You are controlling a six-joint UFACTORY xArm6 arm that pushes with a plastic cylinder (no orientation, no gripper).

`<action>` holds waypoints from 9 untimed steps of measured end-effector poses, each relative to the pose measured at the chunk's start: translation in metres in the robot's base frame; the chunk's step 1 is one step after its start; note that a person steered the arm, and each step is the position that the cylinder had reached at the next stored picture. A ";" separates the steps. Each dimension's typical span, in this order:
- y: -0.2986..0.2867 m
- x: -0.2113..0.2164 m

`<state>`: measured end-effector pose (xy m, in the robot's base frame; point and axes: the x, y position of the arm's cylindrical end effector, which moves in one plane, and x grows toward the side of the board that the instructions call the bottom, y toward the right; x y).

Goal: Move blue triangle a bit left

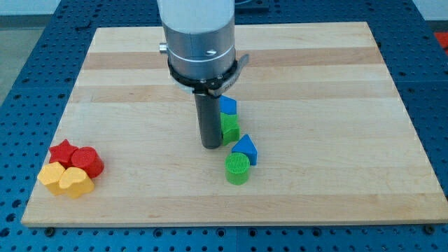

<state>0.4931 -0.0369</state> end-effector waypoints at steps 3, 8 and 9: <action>-0.045 0.025; 0.052 0.124; 0.101 0.117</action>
<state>0.6105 0.0637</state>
